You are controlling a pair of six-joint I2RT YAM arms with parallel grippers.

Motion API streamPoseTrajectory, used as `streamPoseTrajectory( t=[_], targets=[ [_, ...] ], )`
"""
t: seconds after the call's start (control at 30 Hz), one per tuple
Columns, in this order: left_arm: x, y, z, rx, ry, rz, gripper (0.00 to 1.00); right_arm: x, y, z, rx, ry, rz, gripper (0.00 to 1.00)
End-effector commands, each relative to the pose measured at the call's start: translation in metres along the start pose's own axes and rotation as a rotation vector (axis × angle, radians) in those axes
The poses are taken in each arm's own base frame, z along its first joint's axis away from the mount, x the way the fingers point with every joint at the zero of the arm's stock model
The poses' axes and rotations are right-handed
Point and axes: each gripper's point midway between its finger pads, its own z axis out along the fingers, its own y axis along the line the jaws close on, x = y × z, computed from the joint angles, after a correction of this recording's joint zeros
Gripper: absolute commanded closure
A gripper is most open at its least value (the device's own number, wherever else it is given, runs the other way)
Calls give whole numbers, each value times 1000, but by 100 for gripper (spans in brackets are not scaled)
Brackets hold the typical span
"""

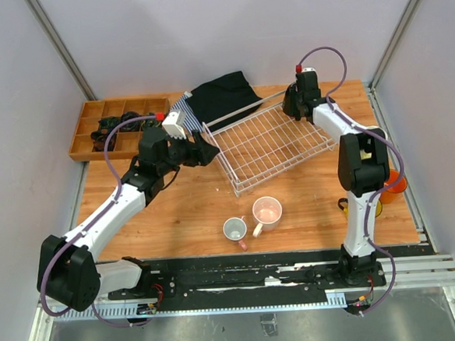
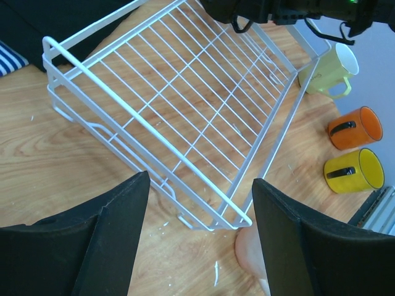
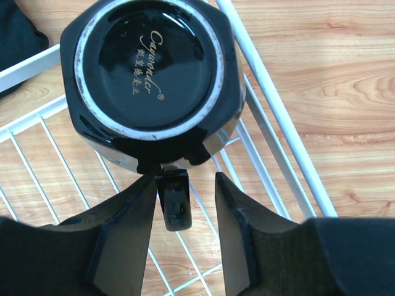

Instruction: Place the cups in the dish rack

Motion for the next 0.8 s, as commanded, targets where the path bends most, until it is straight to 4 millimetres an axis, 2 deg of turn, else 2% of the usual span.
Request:
streamPoseTrajectory(
  t=[0.0, 0.03, 0.13, 0.27, 0.4, 0.57, 0.77],
  targets=[
    [-9, 4, -10, -44, -28, 4, 30, -28, -15, -28, 36, -77, 0, 52],
    [-10, 7, -13, -68, -27, 0, 30, -26, -16, -30, 37, -73, -5, 51],
    [-7, 8, -24, -105, 18, 22, 30, -32, -22, -53, 46, -99, -8, 46],
    [1, -8, -37, -65, 90, 67, 31, -31, -29, -80, 52, -107, 2, 43],
    [23, -31, -48, -68, 178, 91, 34, -27, -31, -111, 27, -98, 25, 43],
    [63, -62, -56, -75, 294, 124, 39, -24, -31, -157, -22, -102, 68, 43],
    [99, -87, -41, -102, 387, 110, 40, 0, -29, -201, -85, -66, 111, 43]
  ],
)
